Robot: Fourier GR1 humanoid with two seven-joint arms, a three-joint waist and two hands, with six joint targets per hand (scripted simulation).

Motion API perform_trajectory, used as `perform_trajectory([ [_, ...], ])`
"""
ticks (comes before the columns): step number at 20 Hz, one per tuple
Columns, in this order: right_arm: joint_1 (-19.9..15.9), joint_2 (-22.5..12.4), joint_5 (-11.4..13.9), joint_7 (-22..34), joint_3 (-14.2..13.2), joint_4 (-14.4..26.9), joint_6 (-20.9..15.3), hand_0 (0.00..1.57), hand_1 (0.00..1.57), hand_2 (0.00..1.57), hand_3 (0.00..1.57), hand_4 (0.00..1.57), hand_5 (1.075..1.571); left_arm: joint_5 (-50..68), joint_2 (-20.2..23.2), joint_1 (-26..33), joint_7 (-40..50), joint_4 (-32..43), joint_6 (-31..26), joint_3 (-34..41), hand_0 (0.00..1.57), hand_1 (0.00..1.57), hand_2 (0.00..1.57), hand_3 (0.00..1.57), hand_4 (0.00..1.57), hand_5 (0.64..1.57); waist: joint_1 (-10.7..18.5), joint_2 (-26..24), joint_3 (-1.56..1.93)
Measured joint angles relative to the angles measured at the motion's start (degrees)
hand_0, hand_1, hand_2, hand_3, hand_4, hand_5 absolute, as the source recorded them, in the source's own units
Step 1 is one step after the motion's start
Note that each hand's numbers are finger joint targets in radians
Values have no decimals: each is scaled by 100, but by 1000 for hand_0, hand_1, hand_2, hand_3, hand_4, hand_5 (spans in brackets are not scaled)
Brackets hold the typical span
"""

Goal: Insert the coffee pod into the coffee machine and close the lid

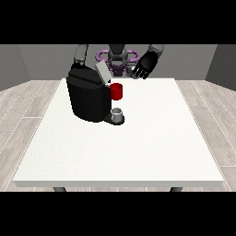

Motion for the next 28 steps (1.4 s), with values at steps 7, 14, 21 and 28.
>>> perform_trajectory([
  [7, -222, -128, -114, -15, -126, -157, 126, 0, 0, 0, 0, 0, 1571, 301, -12, -678, 449, 28, -351, 454, 1195, 1195, 1240, 1260, 489, 1571, -235, 119, 0],
  [14, -392, -195, -51, 42, -86, -478, 134, 0, 0, 0, 0, 269, 1571, 352, 382, -1265, 537, 201, -478, 754, 1225, 1225, 1279, 1251, 482, 1571, -610, 498, -1],
  [21, -719, -237, -98, 182, -201, -645, 98, 0, 0, 0, 0, 0, 1571, 318, 611, -1717, 563, 344, -472, 895, 1258, 1258, 1299, 1245, 494, 1571, -790, 921, 0],
  [28, -972, -268, -77, 268, -266, -670, 35, 0, 0, 0, 0, 0, 1571, 206, 624, -1886, 474, 448, -375, 860, 1186, 1186, 1256, 1227, 472, 1571, -836, 1233, -1],
])
